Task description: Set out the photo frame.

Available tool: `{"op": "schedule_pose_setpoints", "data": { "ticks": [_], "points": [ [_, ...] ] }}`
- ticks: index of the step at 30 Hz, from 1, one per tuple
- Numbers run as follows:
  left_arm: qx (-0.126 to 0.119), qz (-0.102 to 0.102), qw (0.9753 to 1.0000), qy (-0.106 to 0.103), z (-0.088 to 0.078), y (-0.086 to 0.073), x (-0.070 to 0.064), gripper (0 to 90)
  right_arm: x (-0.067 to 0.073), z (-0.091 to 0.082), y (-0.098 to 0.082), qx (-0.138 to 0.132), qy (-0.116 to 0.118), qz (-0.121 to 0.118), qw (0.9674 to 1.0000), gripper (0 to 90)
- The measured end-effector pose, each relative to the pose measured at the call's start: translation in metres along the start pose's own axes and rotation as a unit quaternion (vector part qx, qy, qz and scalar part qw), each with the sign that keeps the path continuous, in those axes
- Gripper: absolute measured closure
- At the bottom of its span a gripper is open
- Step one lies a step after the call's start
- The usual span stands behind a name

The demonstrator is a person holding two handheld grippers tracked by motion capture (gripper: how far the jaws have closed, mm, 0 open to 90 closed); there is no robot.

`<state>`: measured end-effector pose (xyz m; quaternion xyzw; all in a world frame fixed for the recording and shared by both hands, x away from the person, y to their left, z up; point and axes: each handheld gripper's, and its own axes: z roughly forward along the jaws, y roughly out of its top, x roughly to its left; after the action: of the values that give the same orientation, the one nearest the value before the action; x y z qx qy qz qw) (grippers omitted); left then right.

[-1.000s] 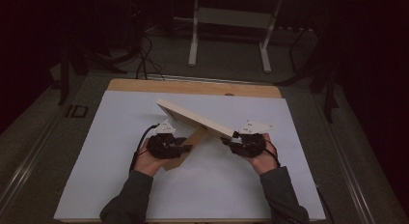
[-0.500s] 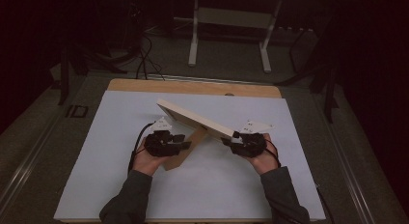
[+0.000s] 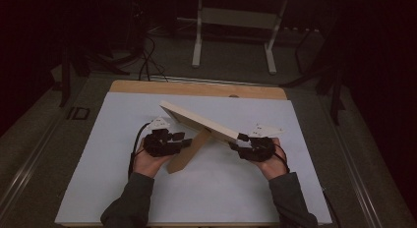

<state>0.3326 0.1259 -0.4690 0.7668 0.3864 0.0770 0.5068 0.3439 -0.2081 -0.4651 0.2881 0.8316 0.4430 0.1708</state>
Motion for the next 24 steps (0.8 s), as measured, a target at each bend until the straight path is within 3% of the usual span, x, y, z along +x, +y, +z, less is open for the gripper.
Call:
{"op": "schedule_pose_setpoints", "data": {
  "ticks": [8, 19, 24],
  "points": [
    [0.0, -0.01, 0.9997, 0.021, 0.001, 0.0, 0.003, 57.1, -0.006, -0.005, -0.01, 0.006, 0.0, 0.011, 0.9999, 49.2],
    [-0.007, -0.007, 0.9991, 0.041, -0.002, 0.004, -0.002, 60.4, -0.012, -0.009, -0.02, 0.014, 0.01, 0.019, 0.9997, 60.6],
    [-0.015, -0.009, 0.9988, 0.045, -0.007, 0.008, -0.003, 62.7, -0.012, -0.011, -0.022, 0.008, 0.002, 0.023, 0.9997, 67.3]
  ]
}}
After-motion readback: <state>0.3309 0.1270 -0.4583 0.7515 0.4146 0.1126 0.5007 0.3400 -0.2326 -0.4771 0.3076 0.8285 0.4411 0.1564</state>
